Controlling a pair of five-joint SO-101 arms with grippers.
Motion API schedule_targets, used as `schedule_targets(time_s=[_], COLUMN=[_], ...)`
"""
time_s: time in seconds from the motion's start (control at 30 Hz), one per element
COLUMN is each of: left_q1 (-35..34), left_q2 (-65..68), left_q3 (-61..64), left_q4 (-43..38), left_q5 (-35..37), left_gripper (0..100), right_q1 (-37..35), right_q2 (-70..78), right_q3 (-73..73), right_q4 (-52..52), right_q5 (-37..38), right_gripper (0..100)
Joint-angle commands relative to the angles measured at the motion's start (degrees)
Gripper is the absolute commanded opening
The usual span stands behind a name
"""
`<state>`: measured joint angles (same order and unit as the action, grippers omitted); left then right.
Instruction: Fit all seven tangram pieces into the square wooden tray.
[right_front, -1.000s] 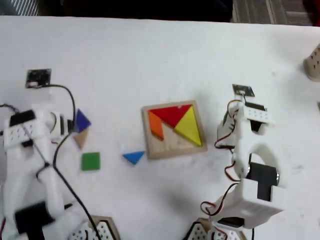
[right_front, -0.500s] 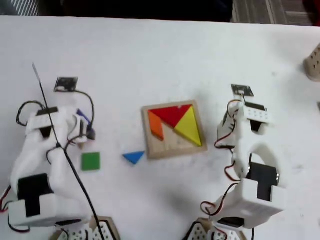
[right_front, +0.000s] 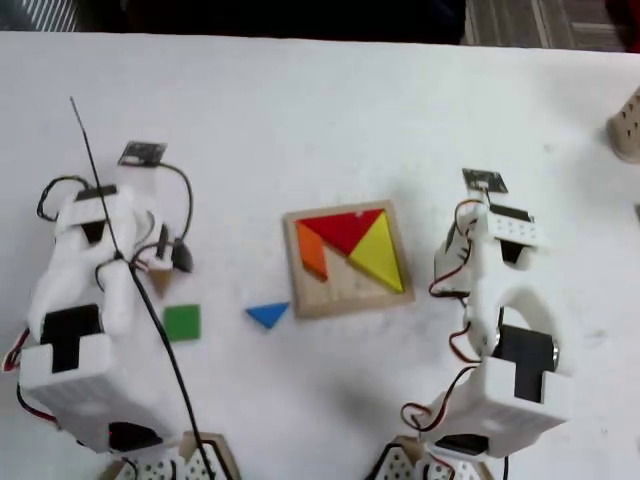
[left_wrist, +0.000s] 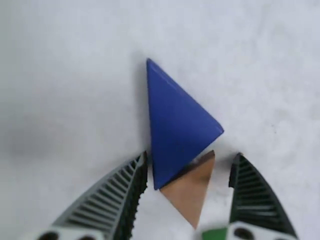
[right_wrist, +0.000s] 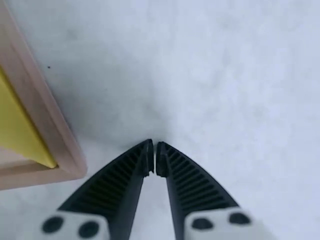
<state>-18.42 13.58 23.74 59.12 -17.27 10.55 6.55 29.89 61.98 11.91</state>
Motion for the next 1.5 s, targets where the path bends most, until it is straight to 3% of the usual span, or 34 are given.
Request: schedule_targets(time_s=[0.0, 0.1, 0.3, 0.47, 0.67, 0.97, 1.2, 1.47], left_q1=[0.31, 0.31, 0.4, 0.75, 1.98, 6.11, 9.19, 8.75], left_q2=[-0.22, -2.33, -12.09, -17.01, -12.7, -5.49, -5.23, -5.32], left_q3=[-1.67, 0.53, 10.2, 16.35, 13.63, 5.63, 5.54, 5.8], left_q4=[1.67, 1.23, -6.24, -7.91, -6.59, -2.11, -0.35, 1.23], left_q5=[-1.23, -4.22, -4.66, -4.84, -8.44, -8.26, -8.7, -8.97], left_gripper=[27, 27, 27, 27, 27, 27, 14, 26], right_q1=[-0.57, -0.66, -0.75, -0.75, -0.57, -0.48, -0.48, -0.48], right_q2=[-2.15, -2.15, -2.15, -2.15, -2.15, -2.15, -2.15, -2.15], right_q3=[-0.26, -0.26, -0.26, -0.26, -0.26, -0.26, -0.35, -0.35], right_q4=[-0.66, -0.66, -0.66, -0.66, -0.66, -0.66, -0.66, -0.66], right_q5=[0.7, 0.79, 0.88, 0.88, 0.88, 0.7, 0.7, 0.88], right_gripper=[1.8, 1.8, 1.8, 1.8, 1.8, 1.8, 1.8, 1.8])
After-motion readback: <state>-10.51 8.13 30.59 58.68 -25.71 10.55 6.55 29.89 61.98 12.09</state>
